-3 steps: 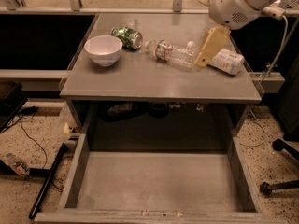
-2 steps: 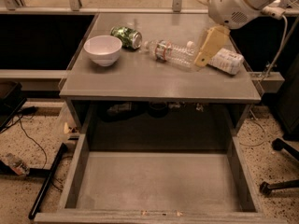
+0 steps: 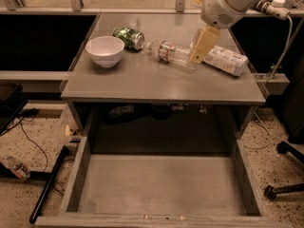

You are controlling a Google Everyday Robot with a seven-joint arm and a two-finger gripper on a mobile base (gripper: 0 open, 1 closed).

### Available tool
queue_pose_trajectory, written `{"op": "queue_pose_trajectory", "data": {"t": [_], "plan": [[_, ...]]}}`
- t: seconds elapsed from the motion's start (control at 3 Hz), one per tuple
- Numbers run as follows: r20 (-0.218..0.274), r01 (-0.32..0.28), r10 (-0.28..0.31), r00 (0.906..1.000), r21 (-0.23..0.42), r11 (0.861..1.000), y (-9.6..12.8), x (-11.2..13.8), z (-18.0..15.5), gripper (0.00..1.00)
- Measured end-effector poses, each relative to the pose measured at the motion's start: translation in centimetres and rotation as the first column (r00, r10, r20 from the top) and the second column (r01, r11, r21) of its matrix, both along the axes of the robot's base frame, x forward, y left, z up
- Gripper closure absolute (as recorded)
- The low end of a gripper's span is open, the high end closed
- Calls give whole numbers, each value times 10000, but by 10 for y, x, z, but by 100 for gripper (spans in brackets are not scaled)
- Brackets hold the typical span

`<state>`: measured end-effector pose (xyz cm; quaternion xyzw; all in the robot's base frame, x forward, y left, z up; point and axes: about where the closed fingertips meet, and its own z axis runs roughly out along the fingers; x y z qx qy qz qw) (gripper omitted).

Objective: Place water bottle into top drawer

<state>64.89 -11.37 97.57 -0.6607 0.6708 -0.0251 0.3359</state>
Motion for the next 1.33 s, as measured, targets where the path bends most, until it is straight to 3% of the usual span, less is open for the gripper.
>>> {"op": "queue_pose_trajectory", "data": {"t": [0.33, 0.67, 1.33], "plan": [[-371, 337, -334, 9988, 64, 9994, -6, 37, -30, 0], [-518, 314, -283, 9983, 617, 9976, -11, 62, -62, 0], [-863, 166, -2, 9963, 1893, 9818, -12, 88, -108, 0]]}}
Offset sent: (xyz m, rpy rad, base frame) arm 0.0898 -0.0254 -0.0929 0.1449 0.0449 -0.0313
